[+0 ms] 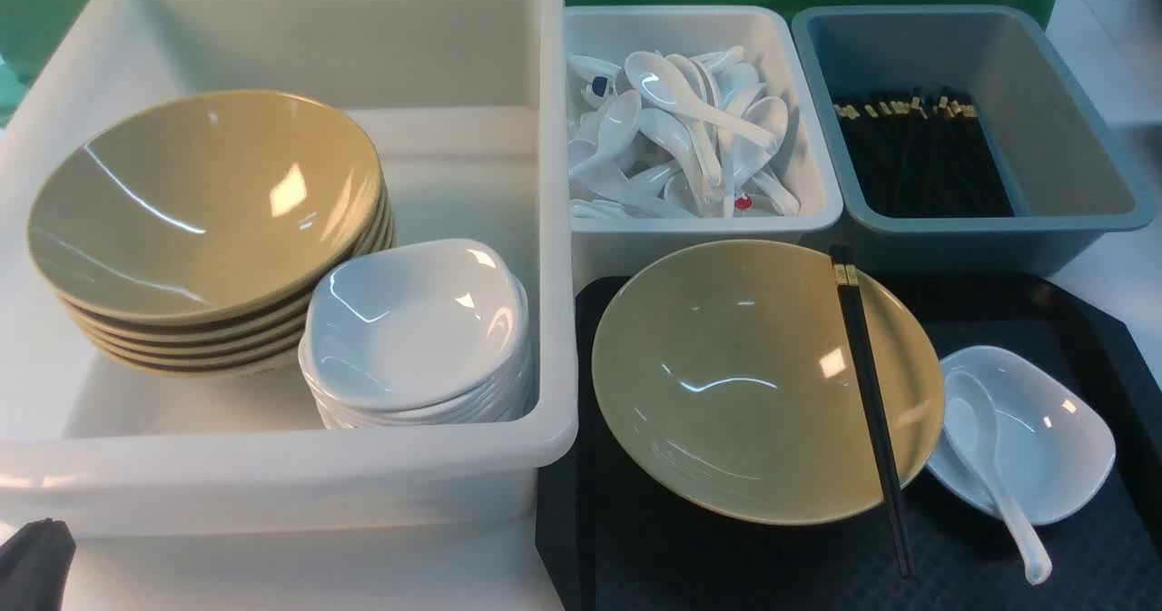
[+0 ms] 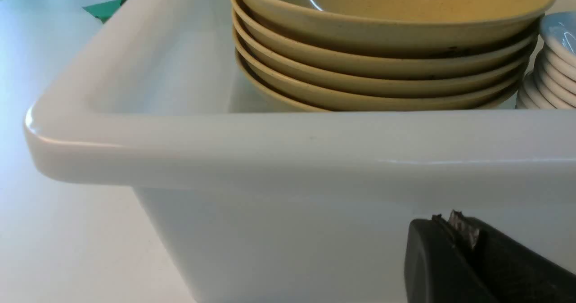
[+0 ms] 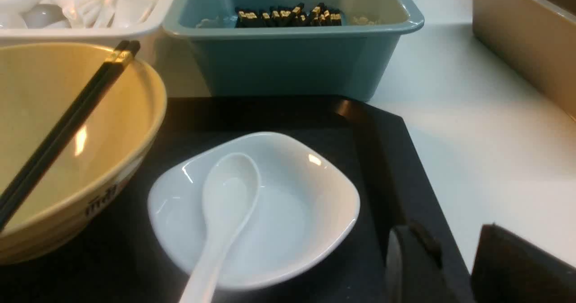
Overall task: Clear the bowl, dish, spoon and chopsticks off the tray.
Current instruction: Use the right arm to grab the chopsticks
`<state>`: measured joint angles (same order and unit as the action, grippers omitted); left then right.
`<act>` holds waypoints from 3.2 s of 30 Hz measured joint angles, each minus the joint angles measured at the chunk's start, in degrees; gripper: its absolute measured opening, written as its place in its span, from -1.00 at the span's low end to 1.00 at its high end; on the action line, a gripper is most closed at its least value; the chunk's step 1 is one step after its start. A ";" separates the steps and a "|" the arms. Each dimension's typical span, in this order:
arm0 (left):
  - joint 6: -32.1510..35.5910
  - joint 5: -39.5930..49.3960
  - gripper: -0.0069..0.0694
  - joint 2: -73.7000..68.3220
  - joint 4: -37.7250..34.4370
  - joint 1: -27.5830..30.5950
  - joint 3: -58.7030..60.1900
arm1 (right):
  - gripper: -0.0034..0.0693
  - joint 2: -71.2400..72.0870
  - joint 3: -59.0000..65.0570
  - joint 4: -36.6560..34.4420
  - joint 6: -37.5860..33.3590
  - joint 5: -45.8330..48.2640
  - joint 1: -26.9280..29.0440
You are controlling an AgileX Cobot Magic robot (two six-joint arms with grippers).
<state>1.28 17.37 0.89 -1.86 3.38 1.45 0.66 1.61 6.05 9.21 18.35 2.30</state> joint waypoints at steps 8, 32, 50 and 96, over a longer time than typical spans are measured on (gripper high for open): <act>0.00 0.00 -0.86 0.00 0.00 0.00 0.00 | -0.25 0.00 0.00 0.00 0.00 0.00 0.00; 0.00 0.00 -0.86 0.00 0.00 0.00 0.00 | -0.25 0.00 0.00 0.00 0.00 0.00 0.00; 0.00 0.00 -0.86 0.00 0.21 0.00 0.00 | -0.25 0.00 0.00 0.00 -1.05 0.00 0.00; 16.27 27.32 -0.86 -34.55 -20.25 -1.46 -41.86 | -0.72 -37.43 -44.62 -22.37 -16.69 32.25 -5.68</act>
<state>17.55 44.69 -33.67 -22.11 1.92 -40.42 -36.77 -43.01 -16.32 -7.48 50.60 -3.38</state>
